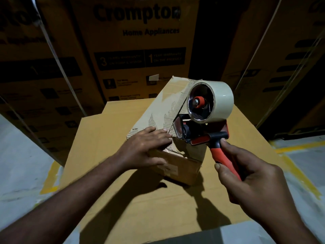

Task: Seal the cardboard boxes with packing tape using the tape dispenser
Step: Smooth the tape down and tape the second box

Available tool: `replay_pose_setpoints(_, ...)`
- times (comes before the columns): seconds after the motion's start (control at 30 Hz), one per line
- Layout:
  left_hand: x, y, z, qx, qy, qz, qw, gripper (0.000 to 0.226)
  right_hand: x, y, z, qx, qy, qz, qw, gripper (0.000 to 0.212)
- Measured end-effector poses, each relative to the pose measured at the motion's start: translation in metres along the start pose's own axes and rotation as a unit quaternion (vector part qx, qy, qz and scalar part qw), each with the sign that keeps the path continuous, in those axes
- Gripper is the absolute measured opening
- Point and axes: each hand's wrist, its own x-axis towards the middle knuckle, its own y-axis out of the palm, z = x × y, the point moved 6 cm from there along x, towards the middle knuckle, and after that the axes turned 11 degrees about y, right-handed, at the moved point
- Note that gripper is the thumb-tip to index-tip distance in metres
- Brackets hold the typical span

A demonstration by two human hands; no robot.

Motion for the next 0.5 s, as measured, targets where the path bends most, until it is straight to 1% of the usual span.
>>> replay_pose_setpoints(0.03,0.000,-0.004,0.004,-0.073,-0.069,-0.031,0.994,0.063,0.002,0.004,0.002,0.010,0.000,0.007,1.000,0.060)
replay_pose_setpoints(0.07,0.000,-0.010,0.008,-0.165,-0.155,-0.083,0.971,0.059,0.003,0.008,0.003,0.017,-0.002,0.013,1.000,0.059)
replay_pose_setpoints(0.1,-0.001,-0.016,0.012,-0.253,-0.245,-0.143,0.925,0.051,0.004,0.012,0.006,0.019,-0.007,0.019,1.000,0.059)
replay_pose_setpoints(0.13,-0.001,-0.023,0.015,-0.323,-0.322,-0.208,0.865,0.040,0.005,0.015,0.009,0.016,-0.013,0.022,1.000,0.059)
replay_pose_setpoints(0.17,-0.002,-0.030,0.016,-0.374,-0.382,-0.264,0.803,0.030,0.005,0.018,0.011,0.013,-0.022,0.024,0.999,0.059)
replay_pose_setpoints(0.2,-0.002,-0.033,0.018,-0.419,-0.430,-0.294,0.744,0.024,0.006,0.021,0.013,0.014,-0.029,0.026,0.999,0.058)
replay_pose_setpoints(0.23,-0.001,-0.035,0.019,-0.466,-0.464,-0.299,0.692,0.027,0.006,0.023,0.016,0.023,-0.035,0.028,0.999,0.057)
replay_pose_setpoints(0.27,0.002,-0.036,0.018,-0.509,-0.488,-0.278,0.653,0.035,0.007,0.024,0.019,0.035,-0.042,0.030,0.998,0.055)
replay_pose_setpoints(0.33,0.005,-0.033,0.013,-0.571,-0.518,-0.187,0.609,0.062,0.009,0.026,0.025,0.040,-0.066,0.035,0.996,0.051)
replay_pose_setpoints(0.37,0.005,-0.032,0.011,-0.597,-0.523,-0.153,0.589,0.073,0.010,0.026,0.030,0.031,-0.083,0.039,0.995,0.052)
replay_pose_setpoints(0.4,0.007,-0.031,0.009,-0.624,-0.522,-0.136,0.565,0.079,0.012,0.026,0.033,0.018,-0.098,0.041,0.994,0.051)
replay_pose_setpoints(0.47,0.010,-0.033,0.008,-0.657,-0.514,-0.153,0.530,0.083,0.017,0.024,0.040,-0.009,-0.134,0.050,0.990,0.049)
replay_pose_setpoints(0.5,0.011,-0.035,0.007,-0.666,-0.512,-0.164,0.517,0.083,0.019,0.022,0.041,-0.016,-0.147,0.056,0.987,0.053)
